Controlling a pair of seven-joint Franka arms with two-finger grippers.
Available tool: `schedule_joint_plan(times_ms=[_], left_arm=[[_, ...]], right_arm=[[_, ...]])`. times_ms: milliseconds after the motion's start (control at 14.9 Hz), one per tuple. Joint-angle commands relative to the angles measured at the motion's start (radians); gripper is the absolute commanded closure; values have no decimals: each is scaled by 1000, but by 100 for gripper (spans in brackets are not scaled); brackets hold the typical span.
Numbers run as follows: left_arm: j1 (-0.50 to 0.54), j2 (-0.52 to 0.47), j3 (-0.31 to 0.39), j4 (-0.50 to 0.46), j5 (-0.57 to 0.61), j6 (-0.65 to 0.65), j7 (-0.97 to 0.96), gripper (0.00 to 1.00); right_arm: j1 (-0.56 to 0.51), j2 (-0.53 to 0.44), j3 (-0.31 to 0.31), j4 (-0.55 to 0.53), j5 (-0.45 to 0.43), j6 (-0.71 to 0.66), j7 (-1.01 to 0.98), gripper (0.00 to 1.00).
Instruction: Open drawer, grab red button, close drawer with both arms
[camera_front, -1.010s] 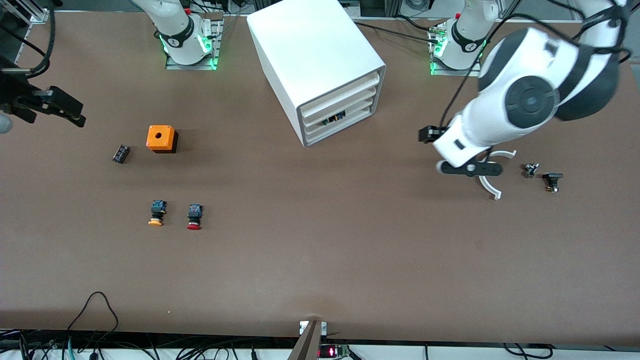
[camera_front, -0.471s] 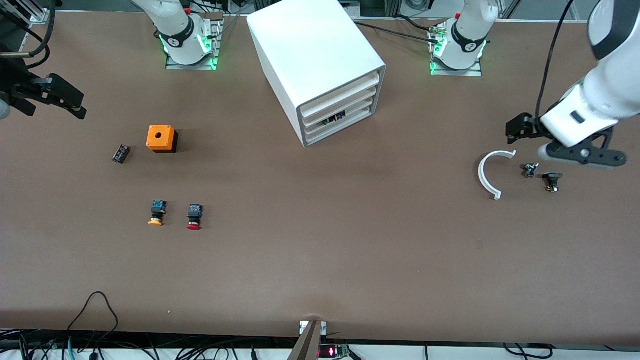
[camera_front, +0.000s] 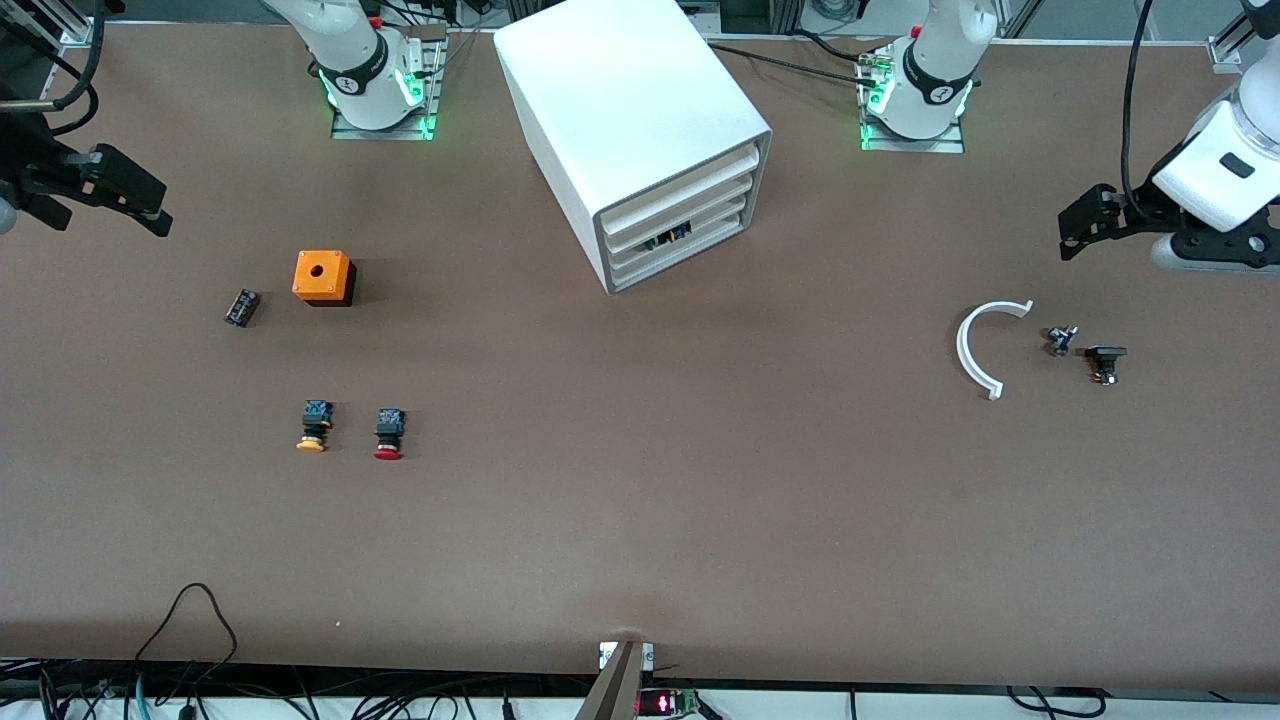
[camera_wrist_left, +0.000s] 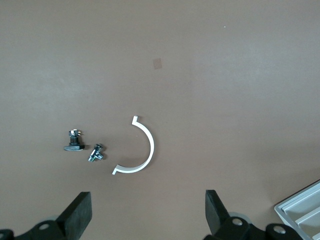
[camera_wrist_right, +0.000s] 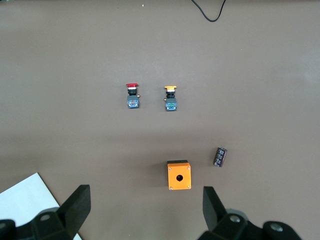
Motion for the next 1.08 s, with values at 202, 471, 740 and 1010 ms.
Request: schedule_joint_plan(times_ms=[202, 471, 740, 1010], left_arm=[[-17, -15, 21, -29, -20, 10, -12, 0], [-17, -14, 15, -20, -20, -25, -3, 0], [-19, -12, 12, -19, -15, -22, -1, 0], [-22, -12, 11, -19, -15, -22, -7, 0]], right_arm=[[-3, -9, -11, -39, 35, -18, 1, 1], [-5, -31, -14, -106, 36, 50, 1, 1], [-5, -72, -28, -183, 38, 109, -21, 1], [-5, -72, -28, -181, 38, 106, -24, 1]])
